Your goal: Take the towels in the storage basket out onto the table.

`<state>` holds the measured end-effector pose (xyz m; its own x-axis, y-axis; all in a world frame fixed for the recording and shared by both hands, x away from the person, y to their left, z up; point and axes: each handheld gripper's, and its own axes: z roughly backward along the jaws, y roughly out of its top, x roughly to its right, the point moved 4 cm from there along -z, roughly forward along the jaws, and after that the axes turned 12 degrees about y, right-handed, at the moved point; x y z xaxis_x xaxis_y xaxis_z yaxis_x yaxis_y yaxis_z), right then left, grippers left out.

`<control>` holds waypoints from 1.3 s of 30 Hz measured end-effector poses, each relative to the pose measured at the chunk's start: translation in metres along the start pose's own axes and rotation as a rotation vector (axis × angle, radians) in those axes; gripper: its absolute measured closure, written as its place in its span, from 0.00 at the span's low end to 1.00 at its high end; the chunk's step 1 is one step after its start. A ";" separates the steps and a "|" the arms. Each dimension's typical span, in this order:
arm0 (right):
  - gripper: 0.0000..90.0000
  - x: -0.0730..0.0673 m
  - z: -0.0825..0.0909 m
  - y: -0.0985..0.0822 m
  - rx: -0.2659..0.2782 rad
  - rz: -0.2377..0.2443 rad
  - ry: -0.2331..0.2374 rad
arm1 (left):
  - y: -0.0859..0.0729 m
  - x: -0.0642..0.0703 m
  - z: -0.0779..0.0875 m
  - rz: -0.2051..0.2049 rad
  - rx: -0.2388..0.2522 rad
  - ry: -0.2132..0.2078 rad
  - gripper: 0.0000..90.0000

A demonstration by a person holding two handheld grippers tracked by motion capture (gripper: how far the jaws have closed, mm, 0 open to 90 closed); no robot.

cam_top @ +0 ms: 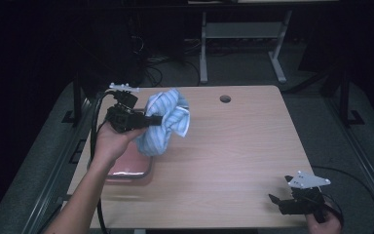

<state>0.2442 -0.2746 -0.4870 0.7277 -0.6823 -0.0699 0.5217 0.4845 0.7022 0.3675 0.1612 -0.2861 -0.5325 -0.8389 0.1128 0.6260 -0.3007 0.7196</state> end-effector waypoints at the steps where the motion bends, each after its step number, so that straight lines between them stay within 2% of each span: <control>1: 0.15 0.000 0.000 0.000 0.001 0.000 -0.002 | 0.001 0.002 -0.002 0.000 -0.003 -0.006 0.79; 8: 0.15 0.000 0.000 0.001 0.005 -0.004 0.001 | 0.003 0.013 -0.018 -0.025 -0.029 -0.020 0.79; 21: 0.15 0.000 -0.002 0.001 0.003 0.009 0.007 | 0.007 0.032 -0.048 -0.033 -0.060 -0.058 0.78; 27: 0.15 0.001 -0.001 -0.001 0.013 -0.011 0.007 | 0.011 0.041 -0.060 -0.044 -0.072 -0.078 0.78; 32: 0.15 0.002 -0.002 0.000 0.016 -0.006 0.007 | 0.013 0.048 -0.070 -0.055 -0.080 -0.083 0.78; 35: 0.15 0.002 -0.002 0.000 0.019 -0.006 0.010 | 0.014 0.051 -0.075 -0.047 -0.080 -0.085 0.78; 39: 0.15 0.001 -0.002 0.001 0.017 -0.008 0.013 | 0.012 0.058 -0.087 -0.059 -0.101 -0.090 0.78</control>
<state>0.2465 -0.2742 -0.4879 0.7295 -0.6787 -0.0850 0.5198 0.4693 0.7138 0.3935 0.0691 -0.3307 -0.6164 -0.7756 0.1364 0.6435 -0.3962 0.6549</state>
